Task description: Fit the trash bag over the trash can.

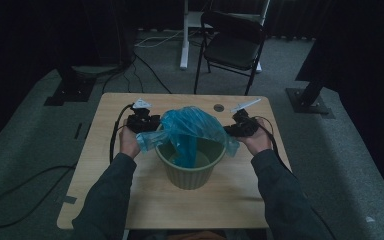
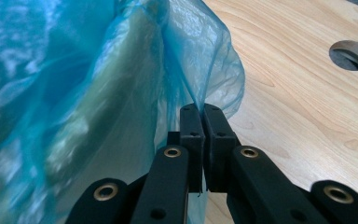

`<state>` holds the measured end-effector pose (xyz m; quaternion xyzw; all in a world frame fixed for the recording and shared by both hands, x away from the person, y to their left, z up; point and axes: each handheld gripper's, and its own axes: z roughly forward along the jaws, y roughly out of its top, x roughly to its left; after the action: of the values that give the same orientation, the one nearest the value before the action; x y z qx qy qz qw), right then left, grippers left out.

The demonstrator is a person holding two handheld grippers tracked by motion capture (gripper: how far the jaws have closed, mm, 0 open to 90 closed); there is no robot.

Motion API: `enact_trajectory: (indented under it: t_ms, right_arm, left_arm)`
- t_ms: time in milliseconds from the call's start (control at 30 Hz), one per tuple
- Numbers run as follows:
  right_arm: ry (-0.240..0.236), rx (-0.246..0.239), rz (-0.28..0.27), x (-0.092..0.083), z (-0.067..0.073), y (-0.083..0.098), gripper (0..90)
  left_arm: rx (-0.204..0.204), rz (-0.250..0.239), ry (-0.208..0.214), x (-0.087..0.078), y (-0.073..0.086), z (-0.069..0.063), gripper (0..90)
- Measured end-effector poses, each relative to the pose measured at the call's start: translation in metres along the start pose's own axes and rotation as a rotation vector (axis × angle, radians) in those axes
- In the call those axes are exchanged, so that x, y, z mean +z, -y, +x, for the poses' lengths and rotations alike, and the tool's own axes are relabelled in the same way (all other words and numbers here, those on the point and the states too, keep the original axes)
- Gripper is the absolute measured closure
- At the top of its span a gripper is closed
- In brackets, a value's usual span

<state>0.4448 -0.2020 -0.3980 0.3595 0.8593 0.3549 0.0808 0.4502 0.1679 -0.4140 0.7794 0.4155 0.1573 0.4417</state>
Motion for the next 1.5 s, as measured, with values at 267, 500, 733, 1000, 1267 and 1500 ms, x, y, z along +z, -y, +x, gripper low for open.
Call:
enact_trajectory:
  t_ms: [267,500,733,1000,1267,1500]
  right_arm:
    - [0.038,-0.012,-0.096,-0.025,0.001,-0.003,70.4]
    - [0.045,-0.035,-0.148,-0.042,0.008,-0.008,67.2]
    - [0.029,-0.071,-0.195,-0.047,0.021,-0.013,65.2]
    - [-0.034,-0.097,-0.183,-0.042,0.027,-0.019,64.0]
    - [-0.069,-0.091,-0.16,-0.04,0.025,-0.012,76.2]
    - [-0.101,-0.073,-0.171,-0.048,0.023,-0.006,82.6]
  left_arm:
    - [-0.066,-0.095,0.004,-0.03,-0.005,0.014,56.8]
    - [-0.098,-0.147,0.067,-0.045,-0.008,0.017,54.3]
    - [-0.082,-0.127,0.096,-0.039,-0.015,0.012,50.1]
    - [-0.058,-0.18,0.142,-0.053,-0.019,0.006,49.0]
    - [0.054,-0.098,0.181,-0.064,-0.008,-0.011,52.7]
    - [0.035,-0.093,0.198,-0.066,0.004,-0.011,65.0]
